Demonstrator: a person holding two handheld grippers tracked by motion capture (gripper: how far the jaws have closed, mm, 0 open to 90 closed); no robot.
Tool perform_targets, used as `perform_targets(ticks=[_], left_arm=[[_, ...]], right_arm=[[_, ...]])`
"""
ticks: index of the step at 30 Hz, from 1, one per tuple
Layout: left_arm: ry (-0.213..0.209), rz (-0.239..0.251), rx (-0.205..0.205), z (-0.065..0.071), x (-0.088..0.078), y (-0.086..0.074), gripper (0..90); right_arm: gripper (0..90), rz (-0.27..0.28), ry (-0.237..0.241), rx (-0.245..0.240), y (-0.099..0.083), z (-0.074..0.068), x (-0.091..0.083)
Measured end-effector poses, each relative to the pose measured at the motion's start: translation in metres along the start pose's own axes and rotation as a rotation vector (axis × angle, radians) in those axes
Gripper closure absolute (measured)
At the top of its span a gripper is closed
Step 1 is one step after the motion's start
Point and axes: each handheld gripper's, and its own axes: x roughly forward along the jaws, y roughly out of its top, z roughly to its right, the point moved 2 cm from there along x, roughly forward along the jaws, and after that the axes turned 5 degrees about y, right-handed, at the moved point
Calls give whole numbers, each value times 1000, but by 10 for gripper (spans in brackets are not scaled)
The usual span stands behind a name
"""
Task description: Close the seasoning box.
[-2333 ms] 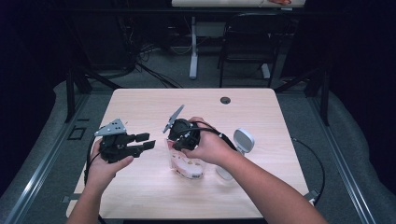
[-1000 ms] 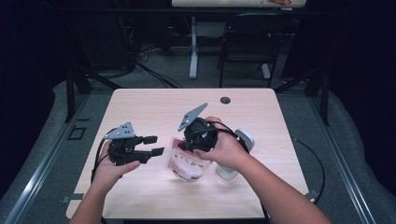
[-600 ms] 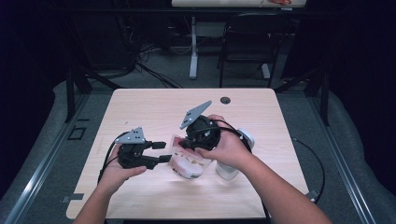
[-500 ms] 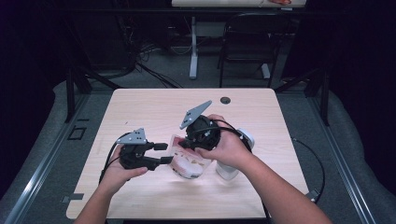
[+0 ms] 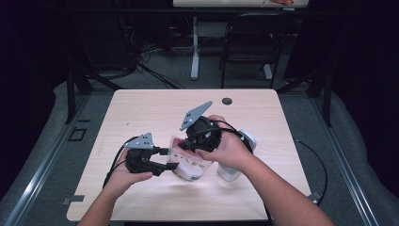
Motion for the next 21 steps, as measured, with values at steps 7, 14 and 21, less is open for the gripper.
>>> perform_targets(ticks=[7,14,21], left_arm=[[-24,-17,-6,2,4,-1,407],[-32,-29,-1,4,8,-2,406],[-57,0,-35,4,13,-6,397]], right_arm=[[898,9,3,-10,4,0,-2],[898,6,8,-22,6,-1,-4],[899,11,11,-34,10,-2,-8]])
